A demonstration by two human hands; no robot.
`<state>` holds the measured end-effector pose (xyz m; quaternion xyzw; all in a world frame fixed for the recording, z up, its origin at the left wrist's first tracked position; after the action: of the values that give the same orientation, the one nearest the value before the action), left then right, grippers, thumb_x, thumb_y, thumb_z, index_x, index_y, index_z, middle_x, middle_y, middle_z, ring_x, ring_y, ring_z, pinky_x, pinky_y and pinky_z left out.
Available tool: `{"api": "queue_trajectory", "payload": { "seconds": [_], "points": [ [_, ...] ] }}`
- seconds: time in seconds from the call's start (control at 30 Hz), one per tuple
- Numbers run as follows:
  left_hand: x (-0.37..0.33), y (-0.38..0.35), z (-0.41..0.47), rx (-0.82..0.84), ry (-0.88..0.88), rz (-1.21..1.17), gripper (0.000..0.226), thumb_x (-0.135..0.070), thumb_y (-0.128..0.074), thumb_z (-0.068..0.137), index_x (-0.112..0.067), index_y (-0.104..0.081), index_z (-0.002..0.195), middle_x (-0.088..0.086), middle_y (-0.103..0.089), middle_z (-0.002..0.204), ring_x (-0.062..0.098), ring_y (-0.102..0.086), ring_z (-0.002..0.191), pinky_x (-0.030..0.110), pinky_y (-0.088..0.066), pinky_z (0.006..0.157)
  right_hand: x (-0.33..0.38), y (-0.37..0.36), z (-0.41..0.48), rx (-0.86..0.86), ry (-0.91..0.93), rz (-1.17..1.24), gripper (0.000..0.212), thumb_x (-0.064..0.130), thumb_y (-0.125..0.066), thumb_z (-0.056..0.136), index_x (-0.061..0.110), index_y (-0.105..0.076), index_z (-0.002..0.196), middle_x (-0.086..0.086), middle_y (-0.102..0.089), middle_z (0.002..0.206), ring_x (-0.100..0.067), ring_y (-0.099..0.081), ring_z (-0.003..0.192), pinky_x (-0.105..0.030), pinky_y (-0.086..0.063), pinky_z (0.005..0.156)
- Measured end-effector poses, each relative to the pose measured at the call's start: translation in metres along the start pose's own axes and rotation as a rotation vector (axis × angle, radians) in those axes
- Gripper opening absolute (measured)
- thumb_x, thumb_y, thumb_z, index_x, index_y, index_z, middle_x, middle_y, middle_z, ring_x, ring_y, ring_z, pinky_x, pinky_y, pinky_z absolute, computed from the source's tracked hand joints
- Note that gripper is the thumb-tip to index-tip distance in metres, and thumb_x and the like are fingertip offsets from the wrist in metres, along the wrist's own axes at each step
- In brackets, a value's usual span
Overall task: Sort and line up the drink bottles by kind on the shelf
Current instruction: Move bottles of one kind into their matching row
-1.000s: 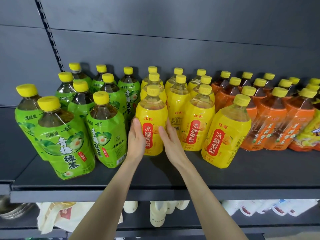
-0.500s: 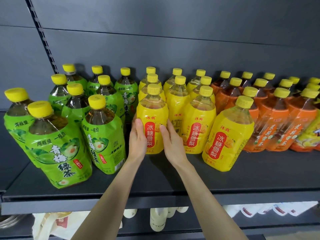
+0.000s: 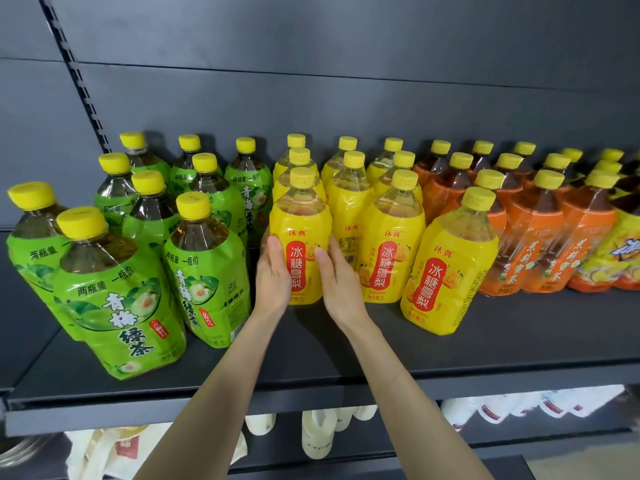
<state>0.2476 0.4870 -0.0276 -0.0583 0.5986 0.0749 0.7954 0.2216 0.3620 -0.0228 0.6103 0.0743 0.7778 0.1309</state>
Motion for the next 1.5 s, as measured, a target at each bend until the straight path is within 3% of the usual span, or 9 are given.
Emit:
{"api": "queue_trajectory", "payload": {
  "seconds": [0.1, 0.3, 0.37, 0.57, 0.7, 0.8, 1.07, 1.27, 1.5],
  "points": [
    [-0.001, 0.002, -0.005, -0.007, 0.036, -0.012, 0.068, -0.059, -0.021, 0.089, -0.015, -0.046, 0.134, 0.007, -0.061, 0.119, 0.020, -0.059, 0.111, 0.037, -0.051, 0.093, 0.006, 0.003, -0.006, -0.029, 0.006, -0.058, 0.059, 0.050, -0.035, 0.095, 0.026, -0.028, 0.149, 0.004, -0.046, 0.145, -0.009, -0.048, 0.128, -0.029, -0.041, 0.107],
    [-0.005, 0.011, -0.031, -0.091, 0.035, 0.064, 0.052, -0.045, -0.034, 0.100, -0.016, -0.040, 0.142, 0.007, -0.056, 0.131, 0.020, -0.054, 0.118, 0.042, -0.048, 0.098, 0.019, 0.029, -0.028, -0.162, 0.003, -0.142, 0.038, 0.033, -0.047, 0.099, 0.012, -0.058, 0.129, -0.001, -0.064, 0.123, -0.009, -0.058, 0.109, -0.026, -0.048, 0.097],
    [-0.006, 0.016, -0.046, -0.125, -0.006, 0.090, 0.050, -0.041, -0.043, 0.098, -0.016, -0.040, 0.141, 0.005, -0.053, 0.133, 0.017, -0.051, 0.121, 0.043, -0.045, 0.101, 0.022, 0.042, -0.039, -0.207, 0.024, -0.155, 0.031, 0.028, -0.051, 0.098, 0.010, -0.064, 0.120, 0.001, -0.067, 0.111, 0.000, -0.058, 0.094, -0.009, -0.046, 0.085],
    [-0.002, 0.002, -0.101, -0.090, -0.039, 0.152, 0.025, -0.015, -0.053, 0.095, -0.015, -0.051, 0.119, 0.004, -0.053, 0.120, -0.011, -0.050, 0.099, 0.004, -0.039, 0.082, 0.020, 0.103, -0.078, -0.443, 0.057, -0.203, 0.020, 0.023, -0.060, 0.093, 0.010, -0.070, 0.104, 0.006, -0.067, 0.092, 0.010, -0.058, 0.079, -0.001, -0.041, 0.071],
    [-0.009, -0.032, -0.100, 0.001, -0.027, 0.167, 0.024, -0.018, -0.054, 0.094, -0.016, -0.052, 0.118, 0.002, -0.055, 0.119, 0.009, -0.052, 0.110, 0.025, -0.046, 0.092, 0.021, 0.147, -0.100, -0.639, 0.103, -0.192, 0.012, 0.022, -0.065, 0.090, 0.012, -0.068, 0.096, 0.002, -0.067, 0.091, -0.006, -0.061, 0.082, -0.016, -0.048, 0.075],
    [-0.020, -0.062, -0.086, 0.037, -0.062, 0.166, 0.034, -0.026, -0.057, 0.093, -0.016, -0.049, 0.124, 0.001, -0.054, 0.124, 0.013, -0.052, 0.114, 0.036, -0.047, 0.096, 0.022, 0.174, -0.105, -0.743, 0.137, -0.209, 0.028, 0.029, -0.069, 0.085, 0.011, -0.060, 0.105, 0.001, -0.055, 0.101, -0.016, -0.056, 0.095, -0.032, -0.047, 0.083],
    [-0.027, -0.118, -0.054, 0.006, -0.016, 0.119, 0.093, -0.076, -0.052, 0.073, -0.018, -0.032, 0.143, 0.001, -0.042, 0.142, 0.016, -0.044, 0.129, 0.043, -0.043, 0.105, -0.015, 0.199, -0.067, -0.443, -0.014, -0.131, 0.099, 0.068, -0.070, 0.065, 0.020, -0.033, 0.142, 0.001, -0.044, 0.136, -0.017, -0.044, 0.128, -0.046, -0.043, 0.103],
    [-0.031, -0.122, -0.052, -0.065, -0.044, 0.274, 0.070, -0.041, -0.058, 0.089, -0.008, -0.031, 0.144, 0.012, -0.036, 0.142, 0.024, -0.040, 0.131, 0.037, -0.038, 0.106, -0.030, 0.205, -0.061, -0.319, 0.024, -0.131, 0.095, 0.076, -0.061, 0.068, 0.030, -0.031, 0.145, 0.008, -0.048, 0.140, -0.012, -0.047, 0.129, -0.046, -0.045, 0.103],
    [-0.039, -0.105, -0.068, -0.177, -0.095, 0.370, 0.064, -0.046, -0.057, 0.086, -0.006, -0.046, 0.134, 0.013, -0.049, 0.129, 0.025, -0.048, 0.119, 0.037, -0.044, 0.099, -0.042, 0.208, -0.059, -0.222, 0.022, 0.013, 0.095, 0.079, -0.061, 0.067, 0.035, -0.031, 0.146, 0.009, -0.048, 0.143, -0.013, -0.047, 0.130, -0.047, -0.044, 0.104]
  ]
}}
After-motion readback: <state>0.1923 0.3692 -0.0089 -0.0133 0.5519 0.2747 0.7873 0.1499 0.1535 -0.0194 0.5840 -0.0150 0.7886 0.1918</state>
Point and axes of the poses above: each hand's wrist, its own z-axis towards the middle knuckle, its own y-axis out of the back of the hand, x = y × z, the point moved 8 cm from there along z, towards the middle knuckle
